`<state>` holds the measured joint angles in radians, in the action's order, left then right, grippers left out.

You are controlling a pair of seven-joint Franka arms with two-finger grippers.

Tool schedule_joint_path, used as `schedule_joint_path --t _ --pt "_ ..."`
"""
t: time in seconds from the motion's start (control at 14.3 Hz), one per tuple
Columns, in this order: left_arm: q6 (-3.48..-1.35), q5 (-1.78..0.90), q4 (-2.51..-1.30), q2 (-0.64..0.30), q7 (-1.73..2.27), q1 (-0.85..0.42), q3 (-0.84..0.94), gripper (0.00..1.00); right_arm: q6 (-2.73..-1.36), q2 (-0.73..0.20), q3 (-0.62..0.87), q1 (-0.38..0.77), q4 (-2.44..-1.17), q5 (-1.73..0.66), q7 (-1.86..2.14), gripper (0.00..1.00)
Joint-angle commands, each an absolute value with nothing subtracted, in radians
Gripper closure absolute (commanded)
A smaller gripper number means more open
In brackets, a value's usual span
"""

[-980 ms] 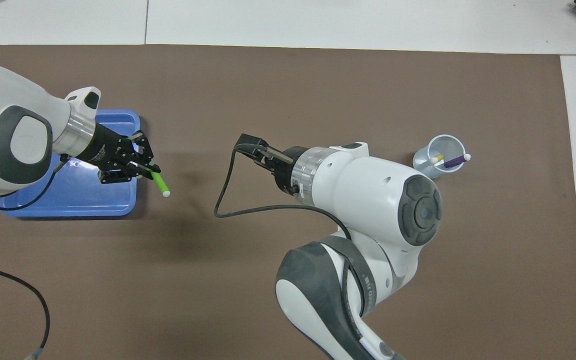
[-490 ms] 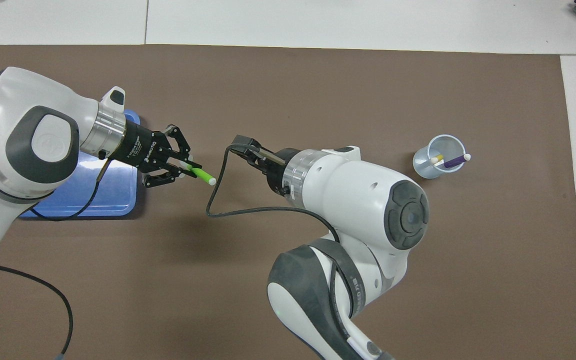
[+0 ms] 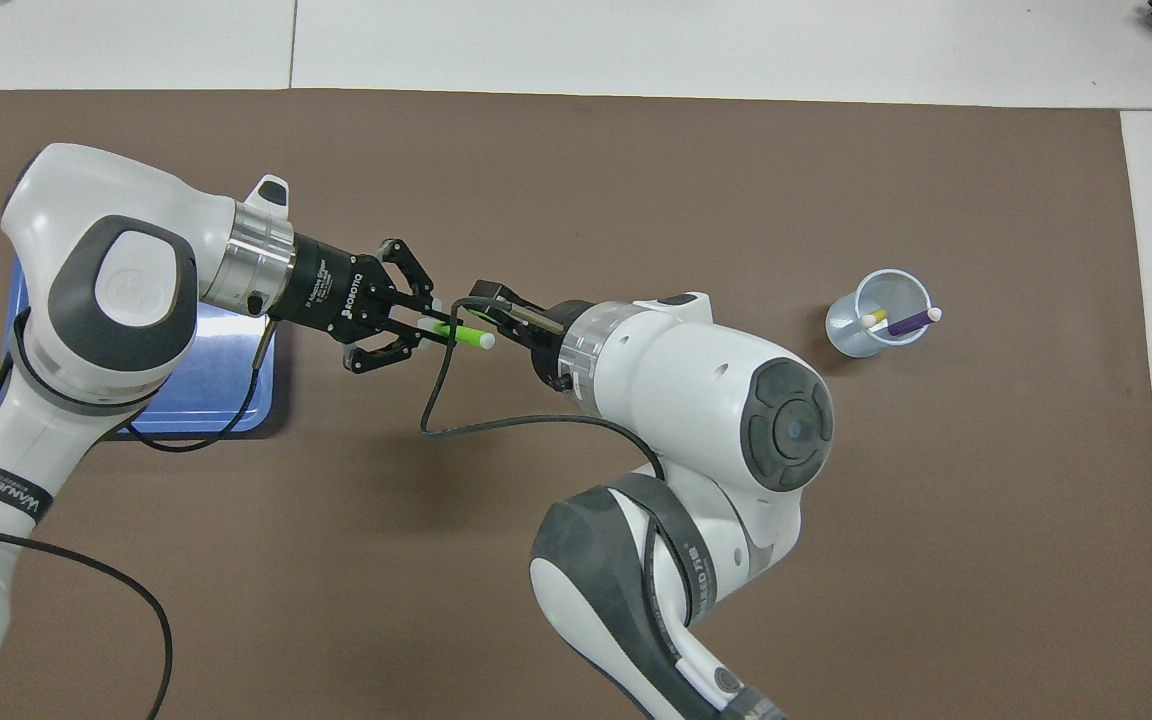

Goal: Transfer and insert pens with both arms
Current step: 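Grasp the green pen with the right gripper while the left gripper opens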

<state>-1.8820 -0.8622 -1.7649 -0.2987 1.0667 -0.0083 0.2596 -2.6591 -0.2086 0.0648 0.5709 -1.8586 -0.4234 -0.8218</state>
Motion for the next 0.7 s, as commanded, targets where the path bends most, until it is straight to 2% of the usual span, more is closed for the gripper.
schedule_joint_path --t 0.0,0.35,0.56,0.63 --pt "-1.956 -0.903 -1.787 -0.279 1.172 -0.069 0.253 1.00 -2.686 -0.212 0.064 0.575 -1.861 -0.408 -0.811 0.31" --pt "-1.968 -0.937 -1.787 -0.276 1.197 -0.078 0.253 1.00 -2.677 -0.212 0.064 0.572 -1.864 -0.407 -0.729 0.40" --pt "-1.964 -0.937 -1.789 -0.273 1.197 -0.078 0.250 1.00 -2.674 -0.212 0.064 0.571 -1.864 -0.407 -0.706 0.49" --pt "-1.962 -0.937 -1.789 -0.273 1.197 -0.078 0.250 1.00 -2.674 -0.212 0.064 0.571 -1.864 -0.407 -0.704 0.56"
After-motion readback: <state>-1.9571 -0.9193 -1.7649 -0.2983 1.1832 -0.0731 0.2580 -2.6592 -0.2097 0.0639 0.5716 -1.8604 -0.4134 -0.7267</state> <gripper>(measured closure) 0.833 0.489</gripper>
